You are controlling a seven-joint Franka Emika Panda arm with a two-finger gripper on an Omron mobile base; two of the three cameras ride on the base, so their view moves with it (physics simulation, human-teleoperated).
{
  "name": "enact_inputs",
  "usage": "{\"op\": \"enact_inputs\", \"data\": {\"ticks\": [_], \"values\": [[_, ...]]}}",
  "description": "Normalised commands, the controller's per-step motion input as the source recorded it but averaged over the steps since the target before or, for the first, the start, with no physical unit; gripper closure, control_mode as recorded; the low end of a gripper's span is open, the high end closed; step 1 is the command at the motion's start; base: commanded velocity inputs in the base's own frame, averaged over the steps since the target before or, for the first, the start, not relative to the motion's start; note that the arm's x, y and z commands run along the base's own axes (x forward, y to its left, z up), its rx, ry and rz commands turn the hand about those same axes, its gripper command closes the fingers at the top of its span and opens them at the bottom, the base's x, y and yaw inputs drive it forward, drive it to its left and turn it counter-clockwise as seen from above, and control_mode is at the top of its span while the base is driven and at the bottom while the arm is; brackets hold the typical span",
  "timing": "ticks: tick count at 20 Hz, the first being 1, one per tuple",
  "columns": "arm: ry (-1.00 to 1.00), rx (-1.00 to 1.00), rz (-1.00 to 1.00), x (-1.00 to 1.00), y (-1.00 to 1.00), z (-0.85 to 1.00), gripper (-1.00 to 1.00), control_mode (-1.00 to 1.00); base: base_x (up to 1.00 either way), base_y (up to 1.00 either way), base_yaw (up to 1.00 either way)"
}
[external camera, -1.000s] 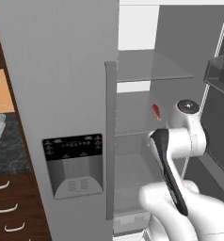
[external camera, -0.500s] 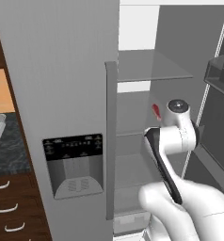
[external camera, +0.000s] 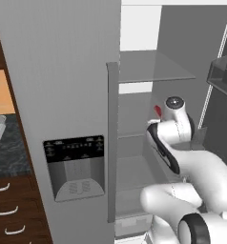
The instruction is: Place one carrot and one steak in each tupperware on the nearby counter, to pack two identical lunches.
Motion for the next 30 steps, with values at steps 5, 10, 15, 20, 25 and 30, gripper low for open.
{"op": "enact_inputs", "data": {"ticks": [5, 10, 15, 20, 25, 30], "values": [[0.0, 0.0, -0.08, 0.95, -0.22, -0.21, -1.0, -1.0, 0.0, 0.0, 0.0], [0.02, 0.0, -0.04, 0.96, -0.15, -0.22, -1.0, -1.0, 0.0, 0.0, 0.0], [0.01, 0.0, -0.01, 0.75, -0.16, -0.13, -1.0, -1.0, 0.0, 0.0, 0.0], [0.0, 0.0, -0.03, 0.64, -0.36, -0.25, -1.0, -1.0, 0.0, 0.0, 0.0], [0.0, 0.0, 0.0, 0.75, -0.03, -0.36, -1.0, -1.0, 0.0, 0.0, 0.0], [0.0, 0.0, 0.0, 0.73, -0.16, -0.54, -1.0, -1.0, 0.0, 0.0, 0.0]]}}
